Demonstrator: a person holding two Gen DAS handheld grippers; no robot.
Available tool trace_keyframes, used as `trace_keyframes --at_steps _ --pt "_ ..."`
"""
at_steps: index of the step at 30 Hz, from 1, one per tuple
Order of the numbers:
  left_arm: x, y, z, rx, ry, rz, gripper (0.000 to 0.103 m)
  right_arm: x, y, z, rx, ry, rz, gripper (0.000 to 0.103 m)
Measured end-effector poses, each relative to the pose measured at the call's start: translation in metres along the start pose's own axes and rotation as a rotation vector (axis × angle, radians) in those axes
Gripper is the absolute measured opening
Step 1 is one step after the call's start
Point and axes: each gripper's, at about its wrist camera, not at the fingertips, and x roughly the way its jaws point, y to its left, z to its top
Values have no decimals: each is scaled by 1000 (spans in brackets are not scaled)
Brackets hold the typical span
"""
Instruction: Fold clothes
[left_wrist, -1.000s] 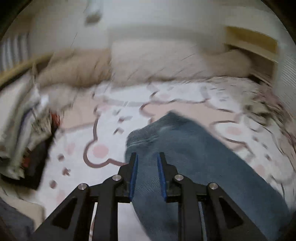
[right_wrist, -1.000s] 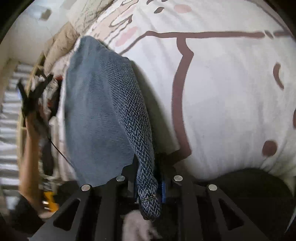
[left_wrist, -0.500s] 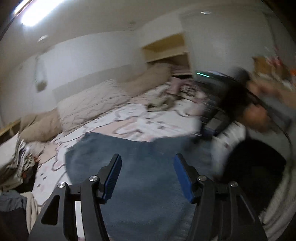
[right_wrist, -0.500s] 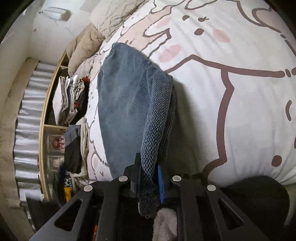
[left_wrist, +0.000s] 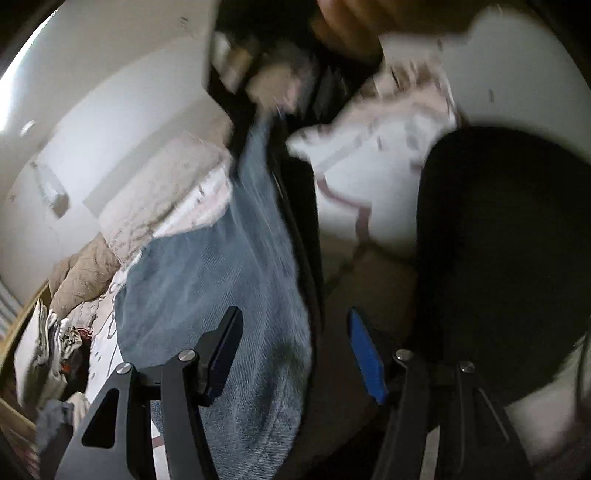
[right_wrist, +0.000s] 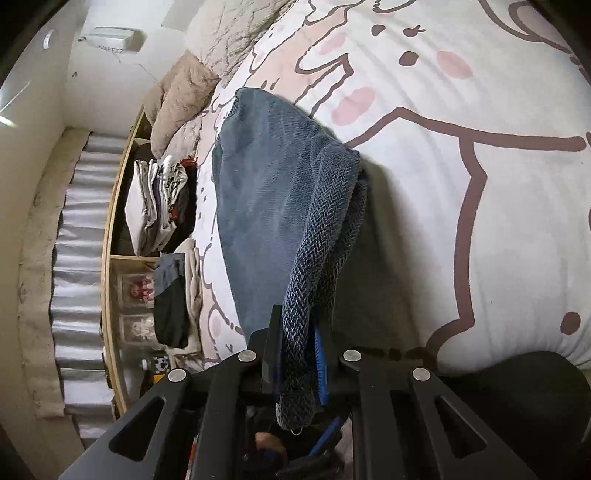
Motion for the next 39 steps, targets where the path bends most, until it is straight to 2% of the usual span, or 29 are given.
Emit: trace_keyframes --at_steps 4,9,12,14,17,20,22,23,24,25,26,27,31,34,36,39 --pt "12 -5 -11 128 91 33 56 2 -4 4 16 4 31 15" --pt "21 -1 -24 198 178 19 53 4 -10 8 36 9 69 15" --pt "19 2 -24 207 185 -43 17 4 -12 13 50 -2 80 15" --pt "17 16 -22 151 188 -100 10 1 -14 17 57 -20 90 15" --pt "16 45 -17 31 201 -195 9 -7 -15 21 37 -63 83 15" --pt "17 69 -12 -71 209 -283 9 -31 6 7 -137 -215 -37 15" --pt "19 86 -8 -146 215 -357 9 -51 33 -19 -344 -375 -190 16" --pt "21 93 -6 -181 219 -393 9 -55 42 -28 -418 -404 -236 17" --pt "22 100 -4 -209 222 -416 9 -57 52 -41 -500 -414 -293 27" --pt "22 102 -3 -227 224 -434 9 -58 62 -53 -581 -424 -350 51" --pt "22 104 -2 -244 226 -452 9 -56 70 -67 -657 -440 -397 62" --pt "21 106 0 -260 227 -469 9 -54 78 -82 -734 -456 -444 69" --pt "21 115 9 -305 237 -527 9 -22 95 -134 -1064 -464 -581 69" --pt "20 122 9 -323 231 -548 9 13 95 -158 -1275 -413 -643 69" --pt "19 128 8 -333 221 -557 9 42 94 -172 -1427 -394 -715 69" --pt "15 134 4 -352 205 -574 9 81 85 -176 -1590 -373 -840 69"
